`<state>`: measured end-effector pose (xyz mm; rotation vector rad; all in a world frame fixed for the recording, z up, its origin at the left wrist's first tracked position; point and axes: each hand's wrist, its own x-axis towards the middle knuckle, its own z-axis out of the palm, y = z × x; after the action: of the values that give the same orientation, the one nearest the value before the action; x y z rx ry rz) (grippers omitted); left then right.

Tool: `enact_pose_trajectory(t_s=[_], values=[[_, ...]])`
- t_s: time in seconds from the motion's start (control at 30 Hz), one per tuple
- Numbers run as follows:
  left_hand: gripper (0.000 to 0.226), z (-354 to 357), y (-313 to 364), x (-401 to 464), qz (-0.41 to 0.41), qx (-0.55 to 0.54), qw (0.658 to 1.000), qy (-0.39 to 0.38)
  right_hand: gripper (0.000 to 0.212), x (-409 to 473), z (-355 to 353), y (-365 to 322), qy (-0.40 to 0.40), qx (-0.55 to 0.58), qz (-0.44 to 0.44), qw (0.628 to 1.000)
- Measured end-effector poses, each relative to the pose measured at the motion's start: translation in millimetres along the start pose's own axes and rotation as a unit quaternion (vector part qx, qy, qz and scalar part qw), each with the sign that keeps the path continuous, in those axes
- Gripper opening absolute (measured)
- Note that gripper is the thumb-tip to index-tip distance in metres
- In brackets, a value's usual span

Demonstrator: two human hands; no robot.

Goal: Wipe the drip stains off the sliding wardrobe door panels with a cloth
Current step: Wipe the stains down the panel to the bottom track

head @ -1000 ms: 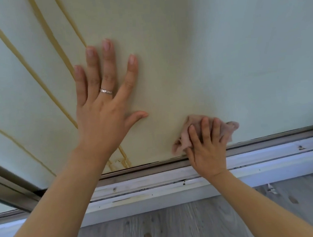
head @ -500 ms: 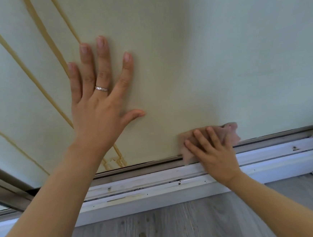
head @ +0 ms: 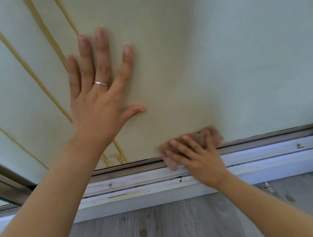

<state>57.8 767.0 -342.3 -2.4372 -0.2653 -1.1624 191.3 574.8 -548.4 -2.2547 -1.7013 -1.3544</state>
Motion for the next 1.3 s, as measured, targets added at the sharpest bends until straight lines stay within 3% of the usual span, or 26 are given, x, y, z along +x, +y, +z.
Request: enact_pose_trajectory(t_s=[0.1, 0.23, 0.5, 0.63, 0.73, 0.83, 0.93, 1.03, 1.17, 1.23, 1.3], values=[[0.114, -1.3, 0.6, -0.3, 0.005, -0.006, 1.0, -0.007, 0.07, -6.6, 5.9, 0.4, -0.009, -0.006, -0.025, 1.0], [0.114, -0.4, 0.8, 0.4, -0.002, -0.006, 1.0, -0.001, 0.073, -50.5, -3.2, 41.1, -0.027, -0.025, 0.019, 0.999], [0.113, -0.6, 1.0, -0.3, 0.01, -0.004, 1.0, -0.001, 0.063, 7.4, -5.3, 9.1, 0.032, 0.02, 0.038, 0.999], [0.112, 0.8, 0.1, -0.7, 0.004, -0.007, 1.0, 0.004, 0.057, 17.4, -19.3, 54.0, 0.105, 0.013, 0.185, 0.977], [0.113, 0.8, 0.5, -0.3, 0.0, -0.007, 1.0, 0.002, 0.061, 64.3, -25.1, 30.6, 0.159, 0.042, 0.298, 0.94], [0.113, 0.4, 0.7, -0.1, 0.004, 0.0, 1.0, 0.004, 0.06, 60.5, -7.5, -6.3, 0.13, 0.053, 0.217, 0.966], [0.114, -0.6, 1.1, -0.4, 0.007, -0.001, 1.0, 0.006, 0.057, 9.4, 5.8, -1.0, 0.083, 0.031, 0.158, 0.984], [0.115, 0.7, -0.2, -0.4, 0.005, 0.003, 1.0, 0.007, 0.061, 14.6, -6.1, 25.3, 0.112, 0.015, 0.192, 0.975], [0.114, 3.2, -0.9, -0.7, 0.013, 0.012, 1.0, 0.014, 0.066, 95.6, -27.0, 29.6, 0.203, 0.034, 0.359, 0.91], [0.113, 2.4, -2.9, -0.6, 0.012, 0.015, 1.0, 0.015, 0.065, 97.8, -20.6, 13.3, 0.194, 0.048, 0.331, 0.922], [0.114, -0.5, -1.1, -2.3, 0.01, 0.015, 1.0, 0.008, 0.064, 67.4, -5.2, -3.8, 0.153, 0.061, 0.25, 0.954]])
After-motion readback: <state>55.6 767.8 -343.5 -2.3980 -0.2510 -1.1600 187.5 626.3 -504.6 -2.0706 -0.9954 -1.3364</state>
